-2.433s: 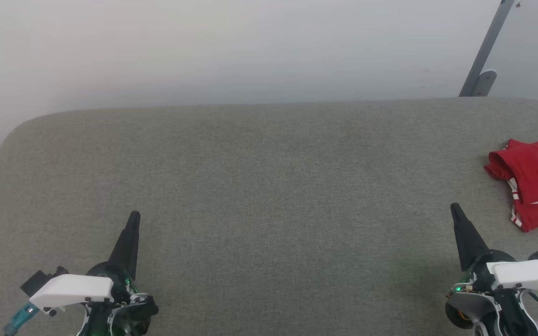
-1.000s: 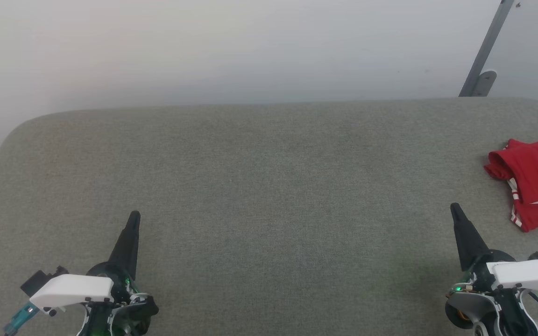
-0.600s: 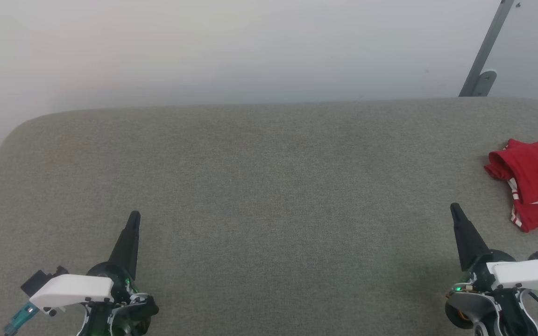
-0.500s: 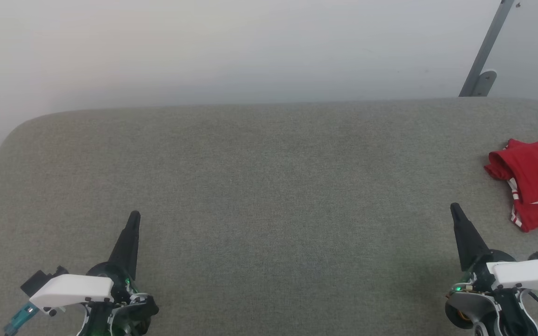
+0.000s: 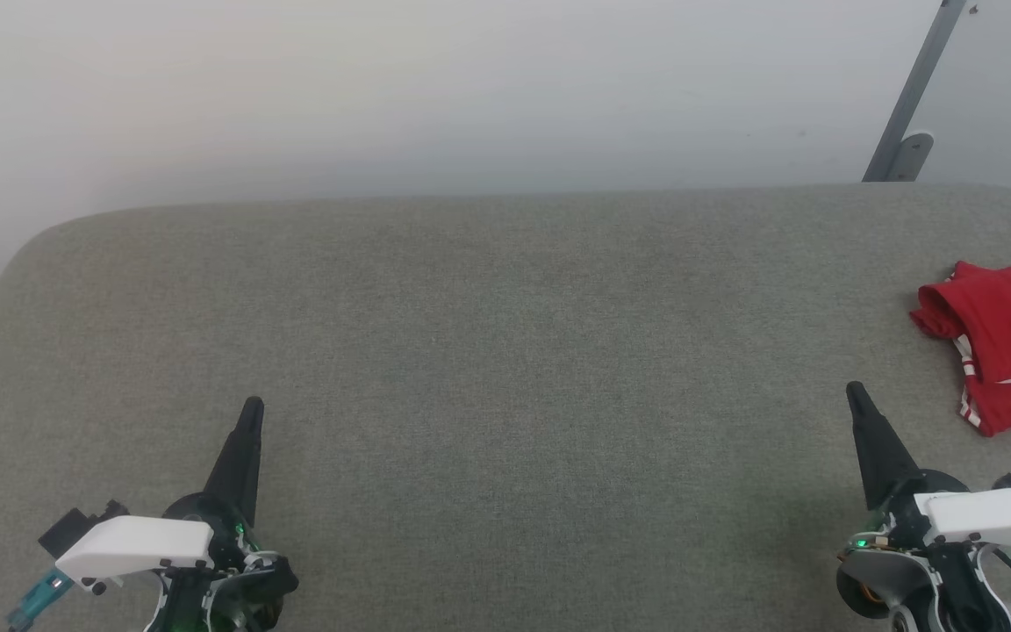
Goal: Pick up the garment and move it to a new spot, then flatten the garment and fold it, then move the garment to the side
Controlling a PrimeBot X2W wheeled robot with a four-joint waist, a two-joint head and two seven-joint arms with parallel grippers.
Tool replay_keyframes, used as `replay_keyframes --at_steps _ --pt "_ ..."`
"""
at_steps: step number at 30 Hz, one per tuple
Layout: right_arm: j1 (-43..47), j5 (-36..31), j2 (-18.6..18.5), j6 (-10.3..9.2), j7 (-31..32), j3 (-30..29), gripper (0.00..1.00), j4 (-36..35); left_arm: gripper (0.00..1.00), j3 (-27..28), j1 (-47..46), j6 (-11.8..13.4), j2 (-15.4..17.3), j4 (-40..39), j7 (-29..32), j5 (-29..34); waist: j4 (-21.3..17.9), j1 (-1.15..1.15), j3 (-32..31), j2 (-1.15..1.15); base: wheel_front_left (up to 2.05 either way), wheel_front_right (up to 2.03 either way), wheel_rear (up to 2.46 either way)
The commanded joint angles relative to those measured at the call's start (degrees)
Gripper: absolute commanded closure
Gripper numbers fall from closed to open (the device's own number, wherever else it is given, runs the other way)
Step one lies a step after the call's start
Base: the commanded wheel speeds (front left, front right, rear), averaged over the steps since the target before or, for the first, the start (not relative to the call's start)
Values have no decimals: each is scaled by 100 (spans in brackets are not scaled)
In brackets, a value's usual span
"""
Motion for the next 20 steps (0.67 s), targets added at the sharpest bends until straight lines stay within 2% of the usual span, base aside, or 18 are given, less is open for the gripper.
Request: replay_keyframes --at_steps 1,20 --pt "-29 24 19 2 13 -2 100 -17 100 13 -65 -15 -17 -19 15 -20 0 0 0 0 0 0 0" --pt "-29 24 19 2 13 -2 100 -17 100 13 -65 -15 -17 -19 15 -20 0 0 0 0 0 0 0"
